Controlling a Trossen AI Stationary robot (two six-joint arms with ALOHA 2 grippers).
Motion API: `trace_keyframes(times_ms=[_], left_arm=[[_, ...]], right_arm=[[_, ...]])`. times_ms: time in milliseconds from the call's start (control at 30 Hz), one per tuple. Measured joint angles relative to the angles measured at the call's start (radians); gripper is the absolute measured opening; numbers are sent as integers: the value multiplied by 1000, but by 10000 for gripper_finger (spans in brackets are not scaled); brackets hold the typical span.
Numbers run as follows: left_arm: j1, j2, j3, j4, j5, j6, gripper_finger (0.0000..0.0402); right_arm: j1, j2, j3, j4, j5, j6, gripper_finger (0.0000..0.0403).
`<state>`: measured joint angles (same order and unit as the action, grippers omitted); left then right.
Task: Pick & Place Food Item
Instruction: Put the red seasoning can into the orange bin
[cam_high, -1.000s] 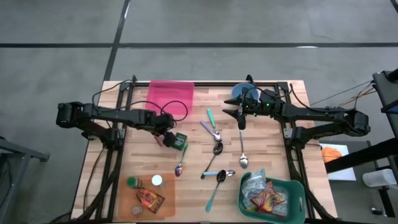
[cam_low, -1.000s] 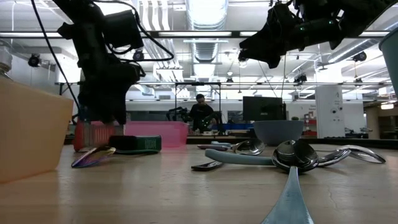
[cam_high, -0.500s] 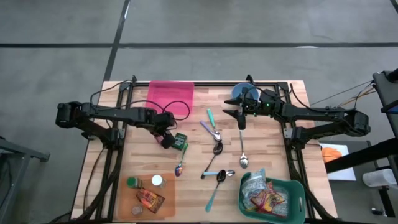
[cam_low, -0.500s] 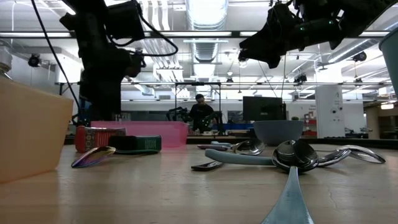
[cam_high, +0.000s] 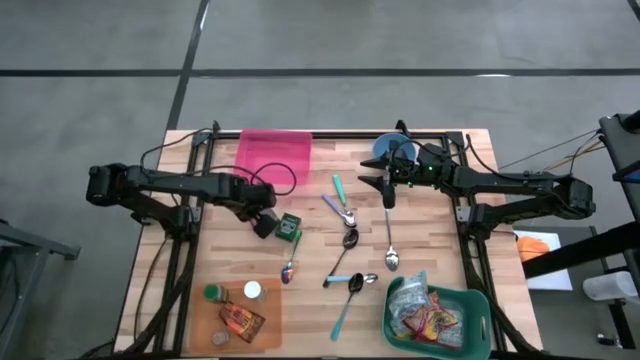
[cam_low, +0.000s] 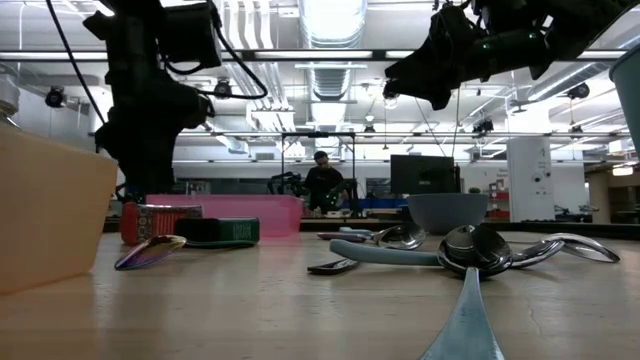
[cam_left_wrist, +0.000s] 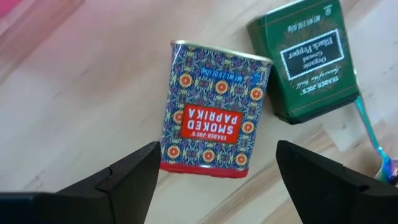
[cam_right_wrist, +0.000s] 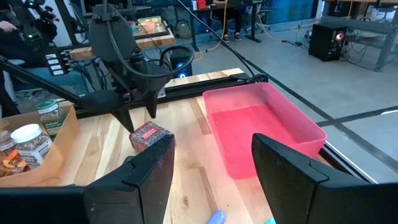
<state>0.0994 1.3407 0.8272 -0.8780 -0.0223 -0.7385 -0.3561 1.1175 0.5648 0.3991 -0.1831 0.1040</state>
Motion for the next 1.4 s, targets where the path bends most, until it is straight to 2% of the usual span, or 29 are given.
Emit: trace_keyframes(times_ms=[667,1067,1400], left_arm=[[0,-2,-1,-17,-24,-46,326],[0,-2,-1,-25,-40,-55,397],[-9,-3,-77,53,-40,-54,379]], right_arm=[[0,1,0,0,0,0,211],[0,1,0,0,0,0,211],[0,1,0,0,0,0,211]])
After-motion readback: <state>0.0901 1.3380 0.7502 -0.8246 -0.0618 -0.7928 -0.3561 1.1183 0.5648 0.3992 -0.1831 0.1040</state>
